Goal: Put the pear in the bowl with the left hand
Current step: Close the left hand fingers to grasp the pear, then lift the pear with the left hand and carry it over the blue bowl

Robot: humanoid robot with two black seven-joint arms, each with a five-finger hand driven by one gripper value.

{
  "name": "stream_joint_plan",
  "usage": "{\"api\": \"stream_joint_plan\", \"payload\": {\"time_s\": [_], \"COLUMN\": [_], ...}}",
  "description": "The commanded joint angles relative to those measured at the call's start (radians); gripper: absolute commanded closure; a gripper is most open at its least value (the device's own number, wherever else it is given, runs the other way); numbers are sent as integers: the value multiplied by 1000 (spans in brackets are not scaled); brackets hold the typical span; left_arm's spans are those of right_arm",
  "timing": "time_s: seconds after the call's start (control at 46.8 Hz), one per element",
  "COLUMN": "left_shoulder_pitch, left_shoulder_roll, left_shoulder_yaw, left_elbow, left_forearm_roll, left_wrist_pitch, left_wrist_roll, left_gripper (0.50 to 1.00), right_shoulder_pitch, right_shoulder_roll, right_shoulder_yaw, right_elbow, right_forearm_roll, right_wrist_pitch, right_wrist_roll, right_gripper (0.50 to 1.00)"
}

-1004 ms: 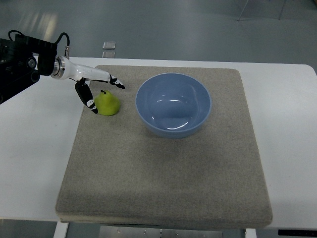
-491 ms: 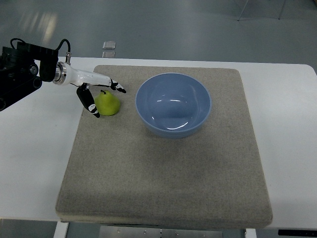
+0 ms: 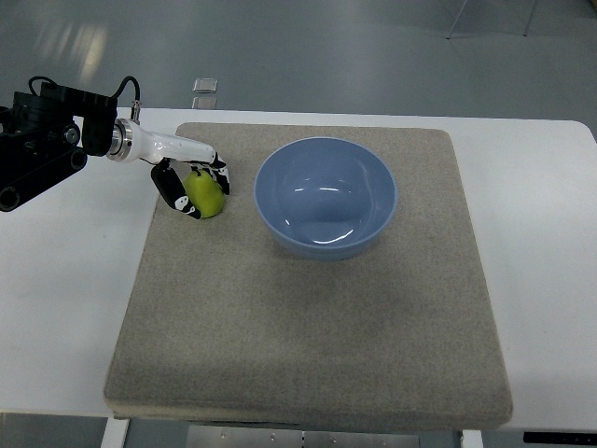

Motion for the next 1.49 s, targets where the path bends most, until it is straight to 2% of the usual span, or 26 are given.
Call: {"api": "stream_joint_plan", "payload": {"time_s": [0.0, 0.555, 0.875, 1.068, 1.473], "left_shoulder_pitch": [-2, -25, -114, -121, -118], "left_shoulder_roll": [-1, 5, 10, -4, -154], "left_shoulder_yaw": [-2, -74, -137, -137, -143], "left_elbow": [0, -4, -15, -39, -61], "left_forearm_roll": [-1, -54, -113, -118, -121], "left_wrist_pitch": [0, 2, 2, 3, 0], "left_wrist_roll": [0, 0, 0, 0, 0], "left_gripper": [1000, 1000, 1000, 1000, 1000], "right_shoulder_pitch": [0, 0, 0, 0, 0], "right_shoulder_roll": [0, 0, 0, 0, 0], "right_shoulder_yaw": [0, 0, 0, 0, 0], "right_elbow": [0, 0, 0, 0, 0], "right_forearm_roll": [0, 0, 0, 0, 0], "right_wrist_pitch": [0, 2, 0, 0, 0], "right_wrist_roll": [0, 0, 0, 0, 0], "right_gripper": [574, 576, 576, 574, 576]}}
